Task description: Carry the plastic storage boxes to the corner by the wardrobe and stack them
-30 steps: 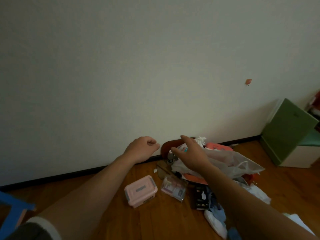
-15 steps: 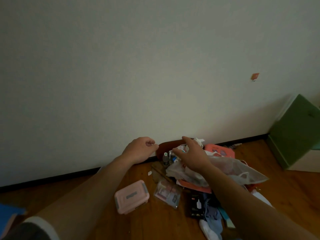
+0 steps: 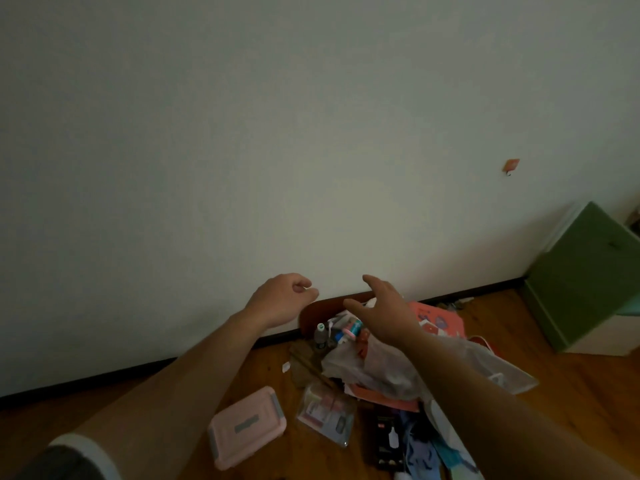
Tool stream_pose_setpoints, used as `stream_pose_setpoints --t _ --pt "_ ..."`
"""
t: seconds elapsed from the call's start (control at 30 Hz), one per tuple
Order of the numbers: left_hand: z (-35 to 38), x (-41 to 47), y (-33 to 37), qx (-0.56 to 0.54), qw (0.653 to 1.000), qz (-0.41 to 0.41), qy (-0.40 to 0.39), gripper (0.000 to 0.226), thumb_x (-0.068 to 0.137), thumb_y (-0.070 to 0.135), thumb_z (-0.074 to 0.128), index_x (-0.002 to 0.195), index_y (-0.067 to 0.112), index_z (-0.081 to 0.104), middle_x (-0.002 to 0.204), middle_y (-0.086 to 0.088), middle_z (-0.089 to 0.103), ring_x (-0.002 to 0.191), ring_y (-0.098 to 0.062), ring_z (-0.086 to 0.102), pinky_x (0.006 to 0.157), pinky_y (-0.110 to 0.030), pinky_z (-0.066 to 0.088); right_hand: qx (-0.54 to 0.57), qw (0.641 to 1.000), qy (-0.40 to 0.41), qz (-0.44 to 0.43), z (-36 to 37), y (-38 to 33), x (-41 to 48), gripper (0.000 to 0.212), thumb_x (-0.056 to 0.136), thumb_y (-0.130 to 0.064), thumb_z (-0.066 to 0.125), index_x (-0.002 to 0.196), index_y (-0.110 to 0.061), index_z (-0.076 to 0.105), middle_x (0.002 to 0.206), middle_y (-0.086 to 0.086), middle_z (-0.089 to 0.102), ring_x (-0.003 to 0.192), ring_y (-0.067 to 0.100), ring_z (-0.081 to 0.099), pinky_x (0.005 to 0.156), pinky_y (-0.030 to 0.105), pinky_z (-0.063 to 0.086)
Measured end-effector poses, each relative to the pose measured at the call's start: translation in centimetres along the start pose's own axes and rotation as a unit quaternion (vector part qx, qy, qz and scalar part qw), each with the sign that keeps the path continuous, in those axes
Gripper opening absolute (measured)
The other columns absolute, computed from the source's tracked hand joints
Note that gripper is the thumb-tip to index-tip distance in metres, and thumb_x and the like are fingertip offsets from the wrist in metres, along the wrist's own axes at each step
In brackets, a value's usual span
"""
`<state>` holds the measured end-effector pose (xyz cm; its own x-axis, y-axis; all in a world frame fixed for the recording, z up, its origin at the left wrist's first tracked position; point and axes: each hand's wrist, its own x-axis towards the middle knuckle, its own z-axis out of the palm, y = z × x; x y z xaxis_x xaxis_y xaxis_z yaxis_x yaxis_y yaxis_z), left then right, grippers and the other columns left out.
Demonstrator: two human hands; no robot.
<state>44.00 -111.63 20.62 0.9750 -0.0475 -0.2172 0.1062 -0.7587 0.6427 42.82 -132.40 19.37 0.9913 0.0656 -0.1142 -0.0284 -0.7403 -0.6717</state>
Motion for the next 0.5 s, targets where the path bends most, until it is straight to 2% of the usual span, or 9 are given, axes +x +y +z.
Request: stream_pose_setpoints --t 0.23,0.4,0.5 --pt "-3.0 7.0 -3.1 -0.012 1.000 0.003 -0.016 0.045 0.091 0.048 0.055 0.129 0.024 0.059 0.129 0.002 0.061 0.114 -0.014 0.056 0.091 -0.028 0.042 -0.005 1.000 -0.001 0.010 2.6 -2.9 6.3 0.073 0.088 -0.052 0.059 0.149 -0.023 0.030 0.153 0.003 0.033 0.136 0.021 0.037 0.106 0.036 0.035" --pt "-2.5 10.6 -4.9 -0.020 0.999 -0.002 -0.045 0.045 0.091 0.047 0.056 0.128 0.024 0.059 0.129 0.003 0.061 0.115 -0.014 0.056 0.095 -0.030 0.043 0.005 0.999 0.000 0.044 4.8 -2.1 9.2 0.073 0.088 -0.049 0.060 0.148 -0.020 0.032 0.152 0.005 0.035 0.137 0.021 0.035 0.108 0.034 0.031" --pt "-1.3 11.9 -6.1 -0.025 0.998 -0.007 -0.062 0.044 0.091 0.047 0.055 0.128 0.024 0.059 0.129 0.003 0.061 0.114 -0.013 0.056 0.089 -0.027 0.042 0.016 0.998 -0.009 0.067 6.1 -0.8 10.4 0.073 0.088 -0.049 0.060 0.148 -0.020 0.032 0.153 0.005 0.035 0.139 0.021 0.033 0.110 0.034 0.029"
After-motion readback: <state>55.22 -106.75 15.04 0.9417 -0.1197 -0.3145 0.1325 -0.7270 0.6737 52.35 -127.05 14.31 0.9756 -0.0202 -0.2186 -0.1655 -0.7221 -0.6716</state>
